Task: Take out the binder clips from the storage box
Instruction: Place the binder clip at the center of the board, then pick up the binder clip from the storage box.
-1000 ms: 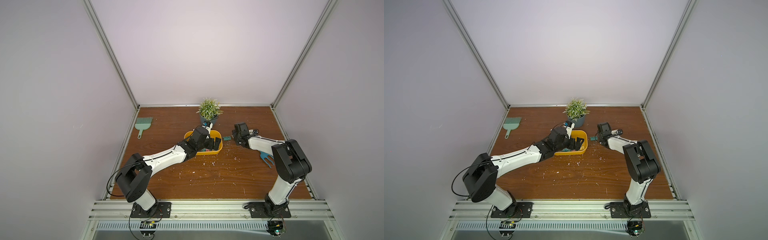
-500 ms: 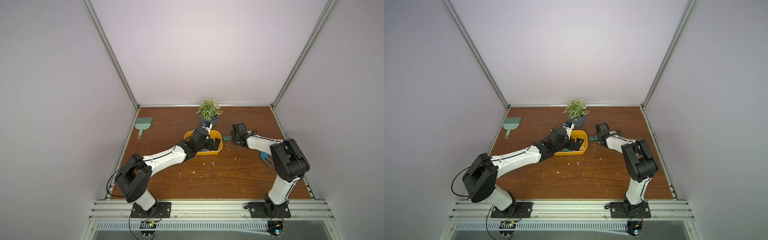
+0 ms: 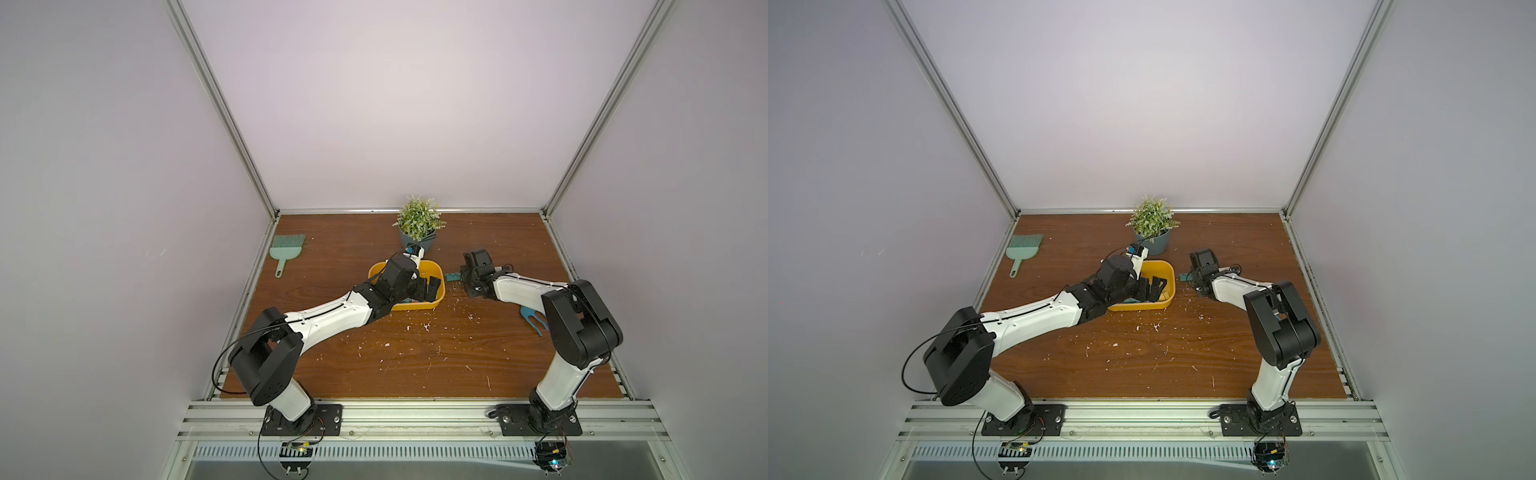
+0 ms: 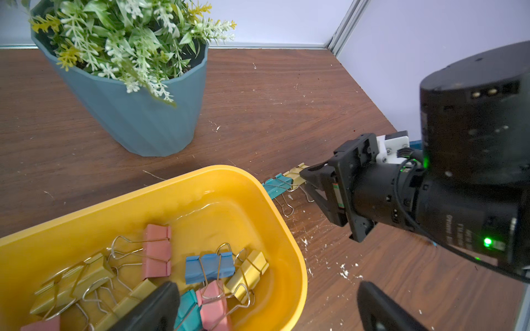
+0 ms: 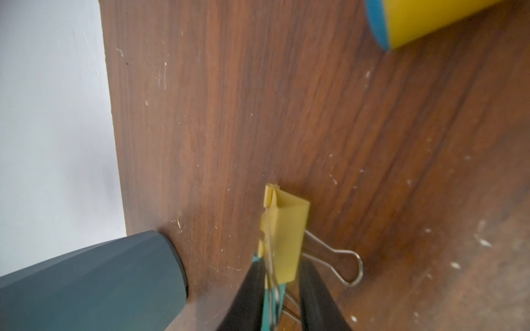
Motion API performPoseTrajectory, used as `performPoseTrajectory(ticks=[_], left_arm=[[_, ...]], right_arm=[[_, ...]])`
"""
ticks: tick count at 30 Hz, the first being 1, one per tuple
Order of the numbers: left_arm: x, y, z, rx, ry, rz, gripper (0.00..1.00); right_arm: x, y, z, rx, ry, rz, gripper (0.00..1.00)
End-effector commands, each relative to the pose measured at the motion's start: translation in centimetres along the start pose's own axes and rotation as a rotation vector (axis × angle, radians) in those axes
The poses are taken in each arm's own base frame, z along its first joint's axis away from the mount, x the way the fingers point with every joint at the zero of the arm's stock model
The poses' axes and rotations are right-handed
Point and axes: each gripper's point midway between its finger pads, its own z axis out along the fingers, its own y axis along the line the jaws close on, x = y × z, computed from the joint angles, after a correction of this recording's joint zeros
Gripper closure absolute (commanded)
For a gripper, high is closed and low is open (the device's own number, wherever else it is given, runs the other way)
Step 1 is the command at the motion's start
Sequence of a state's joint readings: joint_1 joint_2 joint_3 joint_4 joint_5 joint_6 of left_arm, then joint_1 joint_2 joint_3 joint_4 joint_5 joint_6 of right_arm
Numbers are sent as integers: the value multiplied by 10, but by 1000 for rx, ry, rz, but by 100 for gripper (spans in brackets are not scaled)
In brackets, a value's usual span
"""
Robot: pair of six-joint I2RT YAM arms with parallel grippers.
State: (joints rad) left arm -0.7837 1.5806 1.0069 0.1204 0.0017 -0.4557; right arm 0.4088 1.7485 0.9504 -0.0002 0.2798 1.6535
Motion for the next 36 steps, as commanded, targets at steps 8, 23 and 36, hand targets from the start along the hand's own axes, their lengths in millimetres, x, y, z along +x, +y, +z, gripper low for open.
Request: performPoseTrajectory(ticks=[8,23,36], left_arm=[[-10,8,-11,-35,-29,22,0],[-17,73,-45,-154,-170,-161,0],[-5,101,-67,-222,-222,-242,0]], right_arm=[[-15,8,-57,-112,-13,-201,56],[90,76,-110,-470,404,-1004,64],[138,64,-85,-237,392,-1284,66]])
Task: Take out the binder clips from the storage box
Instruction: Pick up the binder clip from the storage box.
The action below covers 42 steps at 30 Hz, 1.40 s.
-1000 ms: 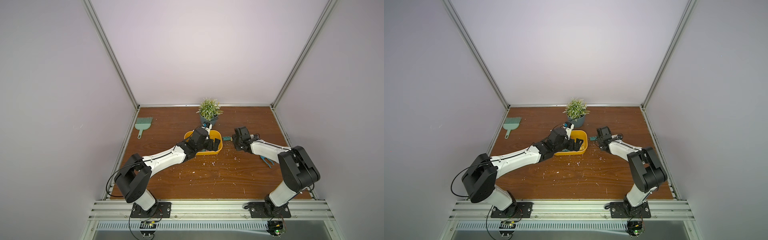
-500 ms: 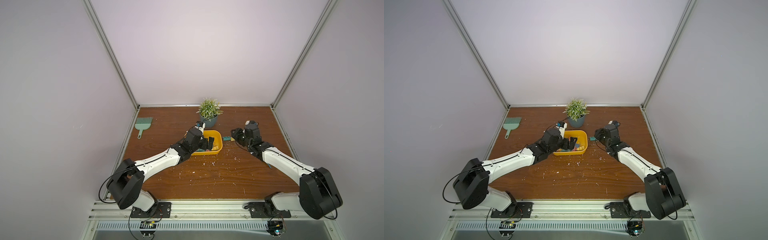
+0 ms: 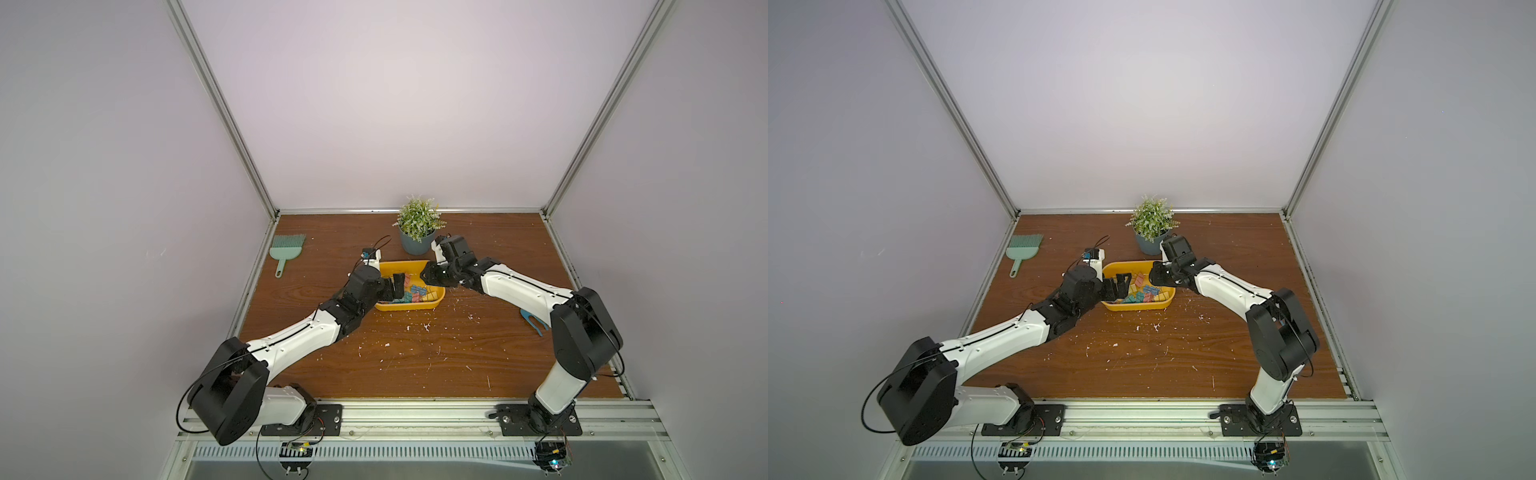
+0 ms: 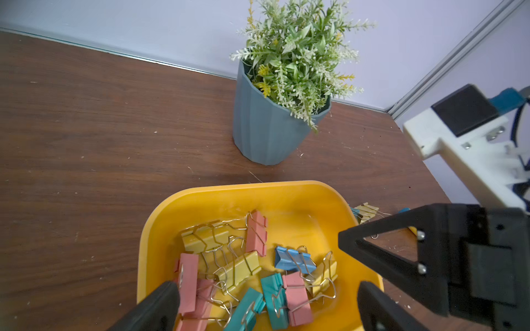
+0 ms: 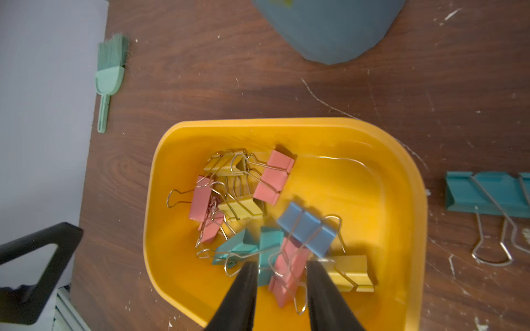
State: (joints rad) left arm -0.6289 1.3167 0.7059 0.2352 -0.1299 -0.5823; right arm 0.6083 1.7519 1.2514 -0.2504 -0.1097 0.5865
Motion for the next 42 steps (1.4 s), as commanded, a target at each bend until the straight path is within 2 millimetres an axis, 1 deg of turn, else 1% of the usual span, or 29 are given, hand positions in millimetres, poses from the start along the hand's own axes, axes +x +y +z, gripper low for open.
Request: performPoseTrajectory(ticks=[1,4,8,9,12,17,21,25,29,31,36,37,42], left_arm=[[-8,5,-4,-11,-38,-37,0],[-6,7,-6,-13,-36,-35,0],[-5,9,-7,-19,-42,-31,0],[-5,9,-7,-19,-41,-29,0],[-5,9,-6,-17,-38,-29,0],[-4,7,-6,-9,-32,-26,0],[-4,6,-6,-3,-31,-20,0],[-3,7,-6,-3,-31,-18,0],[-1,4,-4,8,-17,-10,0],[0,4,-3,11,-13,-8,0],[0,2,-3,20,-10,-9,0],[-1,1,-3,23,-10,-8,0],[0,0,-2,24,-4,-2,0]], right_arm=[[-4,-7,-7,134,16,-87,65],[0,-12,-6,162,36,-115,64],[12,-10,1,138,100,-145,63],[14,-13,4,148,115,-152,62],[17,-13,9,150,146,-191,62],[15,-15,17,150,179,-273,61],[12,-20,20,171,196,-289,60],[15,-17,23,152,216,-307,60],[12,-19,24,149,225,-347,60],[10,-18,25,137,232,-370,62],[13,-18,34,100,266,-413,65],[12,-20,34,106,269,-413,65],[16,-16,34,38,303,-433,68]])
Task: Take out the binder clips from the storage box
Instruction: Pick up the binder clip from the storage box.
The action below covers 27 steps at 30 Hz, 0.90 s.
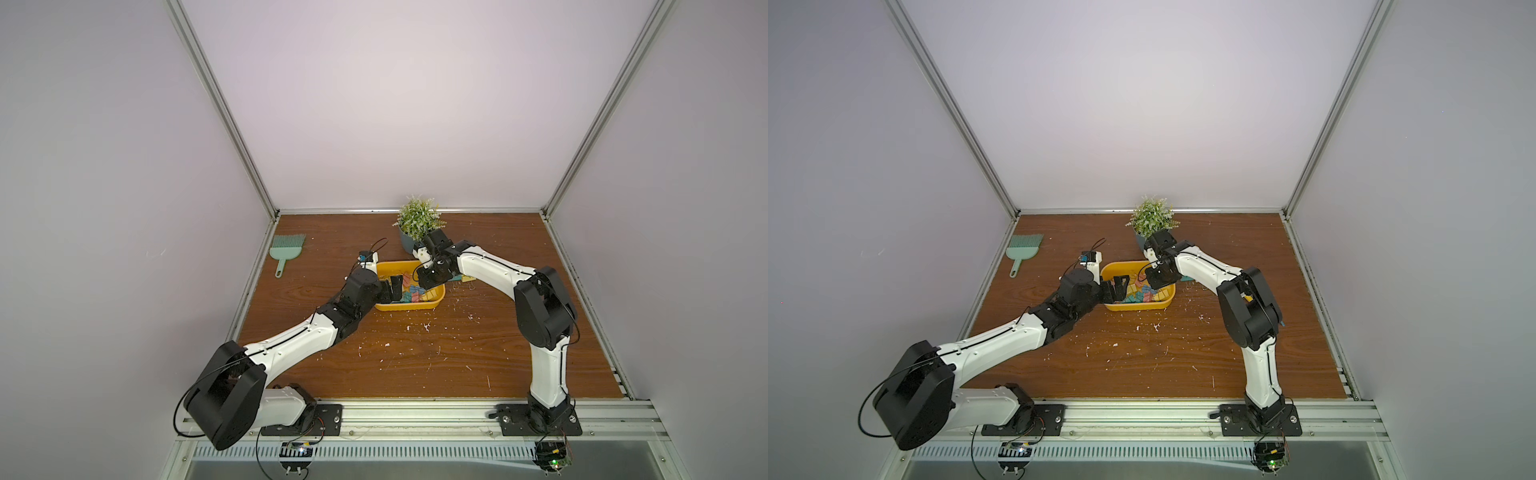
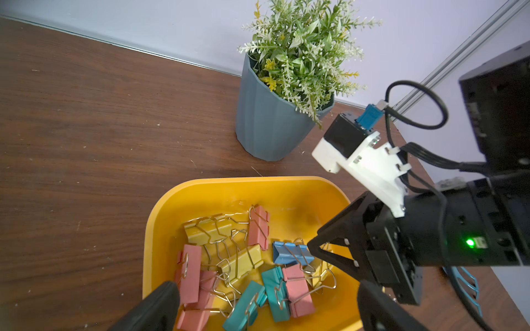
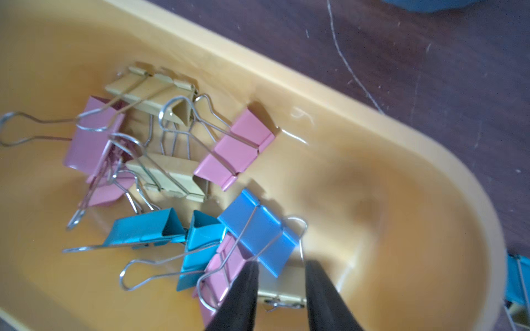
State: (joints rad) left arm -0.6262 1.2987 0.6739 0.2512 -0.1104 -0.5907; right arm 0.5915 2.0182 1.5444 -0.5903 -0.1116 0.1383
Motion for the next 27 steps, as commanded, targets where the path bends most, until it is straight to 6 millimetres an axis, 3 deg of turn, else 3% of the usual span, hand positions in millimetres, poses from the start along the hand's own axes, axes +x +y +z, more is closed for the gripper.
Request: performPoseTrajectory(ticks=[1,14,19,27], left_arm=[[-7,-2,1,11,-11,8,0],[-6,-5,4,23,1,11,0],[-6,-6,7,24,7,16,0],[-5,-8,8,32,15,19,0]], right_arm=[[-5,9,-13,-75,-2,-52,69],[-6,-3,-25,-111,-10,-21,82],[-7,-3,-29,-120,-12,-25,81],[-6,-2,-29,-149,-6,-54,72]])
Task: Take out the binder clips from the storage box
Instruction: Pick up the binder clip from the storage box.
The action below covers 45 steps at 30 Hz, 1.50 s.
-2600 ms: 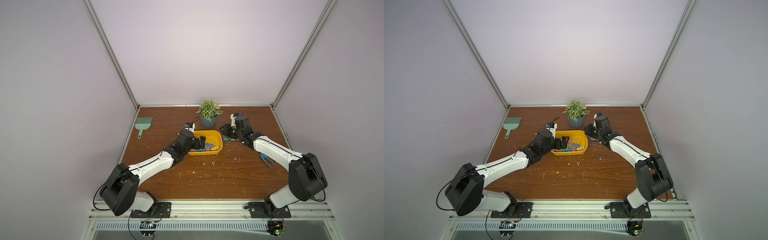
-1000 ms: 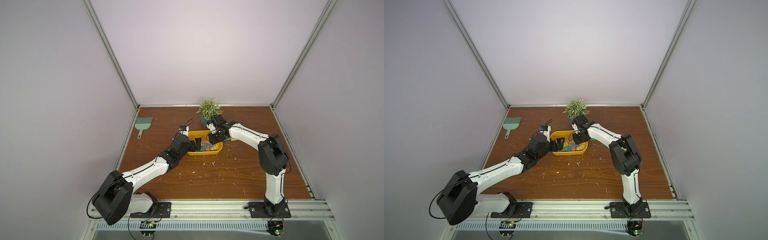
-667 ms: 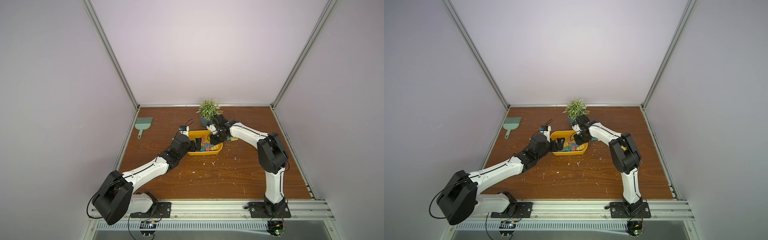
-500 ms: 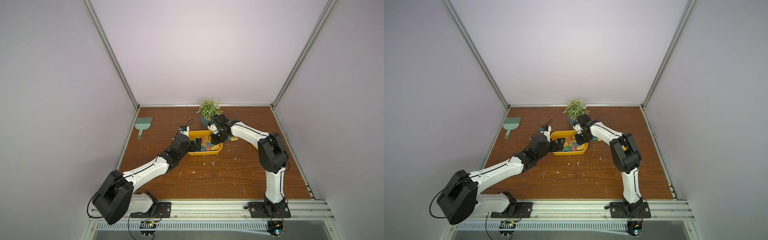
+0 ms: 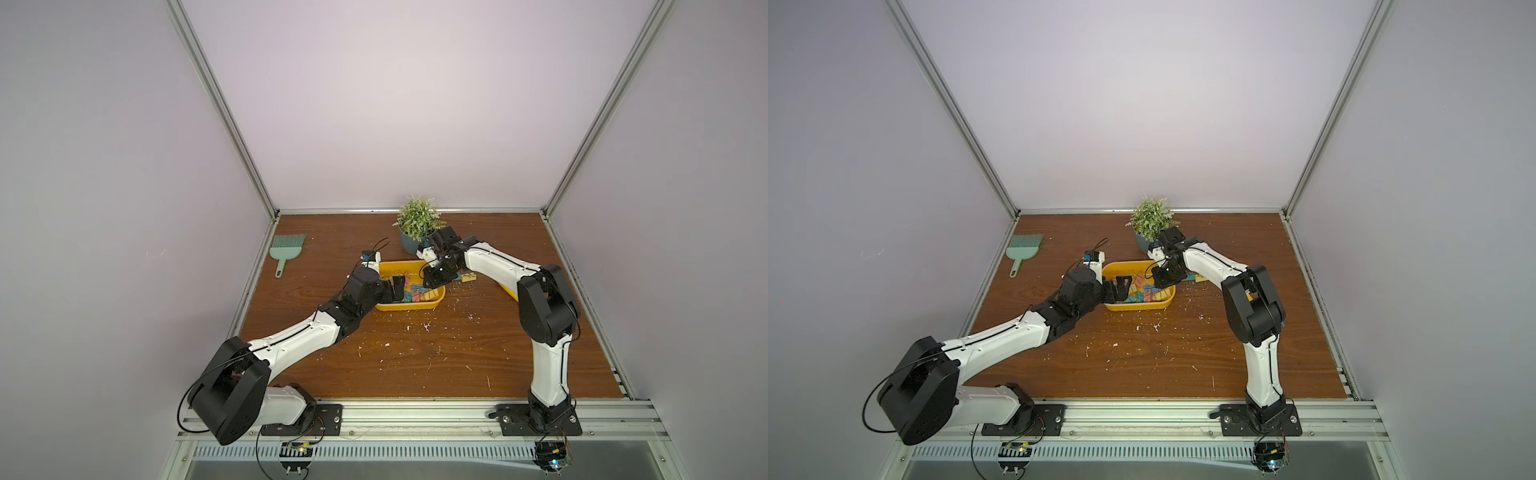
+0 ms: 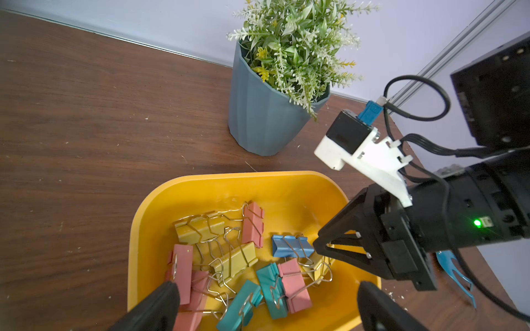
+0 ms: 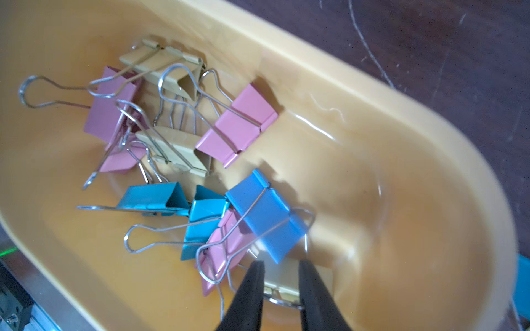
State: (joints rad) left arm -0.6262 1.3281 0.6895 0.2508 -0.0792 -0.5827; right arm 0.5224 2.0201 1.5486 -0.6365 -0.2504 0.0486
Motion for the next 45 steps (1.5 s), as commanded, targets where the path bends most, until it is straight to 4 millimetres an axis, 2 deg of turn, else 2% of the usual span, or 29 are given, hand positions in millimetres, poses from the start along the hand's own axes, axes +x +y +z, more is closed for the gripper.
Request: performPoseTrajectory(ticks=[1,18,21,23,28,30,35,45], left_arm=[[-9,-3,2,10,-11,9,0],[-11,-7,3,24,-7,11,0],[-10,-7,3,25,-5,9,0],[-10,-7,4,28,-5,7,0],[-11,-8,4,31,-5,9,0],[-11,-9,5,32,-3,10,0],[-11,-10,5,38,0,13,0],[-11,-16,7,66,7,13,0]], right_arm=[[-12,10,-23,-43,-39,-42,73],[-6,18,-33,-115,-16,-78,73],[-4,20,-33,-128,-12,-79,78],[-5,19,-34,-125,-13,-81,85],[-3,20,-35,-129,-2,-85,96],[-2,21,-37,-135,-1,-86,97],[-11,28,-57,-141,-43,-94,100],[-33,13,-102,39,-185,-59,100]])
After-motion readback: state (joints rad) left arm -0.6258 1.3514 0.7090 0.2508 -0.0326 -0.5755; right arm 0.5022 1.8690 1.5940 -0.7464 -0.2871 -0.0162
